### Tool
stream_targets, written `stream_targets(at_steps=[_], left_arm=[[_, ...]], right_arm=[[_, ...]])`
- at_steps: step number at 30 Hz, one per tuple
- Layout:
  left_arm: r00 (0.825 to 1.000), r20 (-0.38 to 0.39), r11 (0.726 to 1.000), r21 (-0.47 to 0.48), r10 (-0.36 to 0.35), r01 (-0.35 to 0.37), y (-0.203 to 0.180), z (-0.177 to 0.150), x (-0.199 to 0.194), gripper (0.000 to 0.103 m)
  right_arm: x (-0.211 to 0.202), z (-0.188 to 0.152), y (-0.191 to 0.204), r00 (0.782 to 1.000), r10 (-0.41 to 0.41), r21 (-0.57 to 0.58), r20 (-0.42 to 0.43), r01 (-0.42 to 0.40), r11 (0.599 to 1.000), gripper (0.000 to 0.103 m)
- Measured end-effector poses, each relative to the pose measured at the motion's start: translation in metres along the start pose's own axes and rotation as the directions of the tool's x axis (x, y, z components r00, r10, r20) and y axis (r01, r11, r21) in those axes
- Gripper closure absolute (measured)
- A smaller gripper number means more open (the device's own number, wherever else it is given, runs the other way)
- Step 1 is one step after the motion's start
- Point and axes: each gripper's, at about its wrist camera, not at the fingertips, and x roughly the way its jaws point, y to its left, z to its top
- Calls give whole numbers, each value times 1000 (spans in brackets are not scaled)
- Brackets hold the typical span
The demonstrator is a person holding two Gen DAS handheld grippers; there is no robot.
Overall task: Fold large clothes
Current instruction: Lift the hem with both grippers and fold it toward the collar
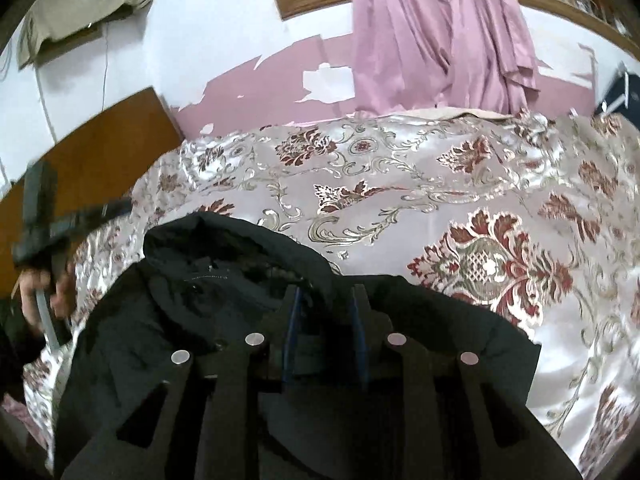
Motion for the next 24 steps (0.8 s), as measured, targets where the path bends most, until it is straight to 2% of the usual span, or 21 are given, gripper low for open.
stream_targets(at_steps=[2, 5, 8, 10, 13, 17, 19, 21, 23, 24], left_arm=[[999, -52, 1000, -11, -2, 1, -6, 8, 18, 62], [988, -141, 996, -60, -67, 60, -15, 13, 49, 62], [976, -190, 993, -64, -111, 101, -21, 2, 65, 62], [960, -244, 990, -39, -138, 133, -24, -10, 75, 62], [943, -289, 986, -9, -164, 168, -26, -26, 81, 66], [930, -310, 978, 16, -195, 210, -27, -39, 76, 71], [921, -333, 973, 37, -201, 226, -29, -46, 73, 73], [912, -355, 968, 65, -205, 242, -33, -50, 70, 76], [905, -369, 960, 98, -210, 263, -34, -52, 63, 76], [902, -376, 955, 116, -211, 272, -34, -53, 59, 77]], right_arm=[[6, 2, 3, 1000, 14, -14, -27, -14, 1000, 81], [11, 1, 8, 998, 14, -57, -58, -17, 998, 81], [8, -1, 12, 998, 16, -83, -64, -21, 996, 81], [3, 1, 8, 998, 33, -65, -49, -36, 997, 81], [-6, 12, -3, 996, 84, 25, 9, -84, 996, 81], [11, 33, -9, 996, 79, 140, 43, -85, 987, 81], [29, 45, -12, 995, 98, 215, 27, -102, 971, 81], [53, 52, -12, 988, 155, 308, -13, -144, 941, 81], [72, 53, -8, 977, 204, 344, -66, -170, 924, 81], [83, 52, 0, 967, 227, 331, -120, -177, 927, 81]])
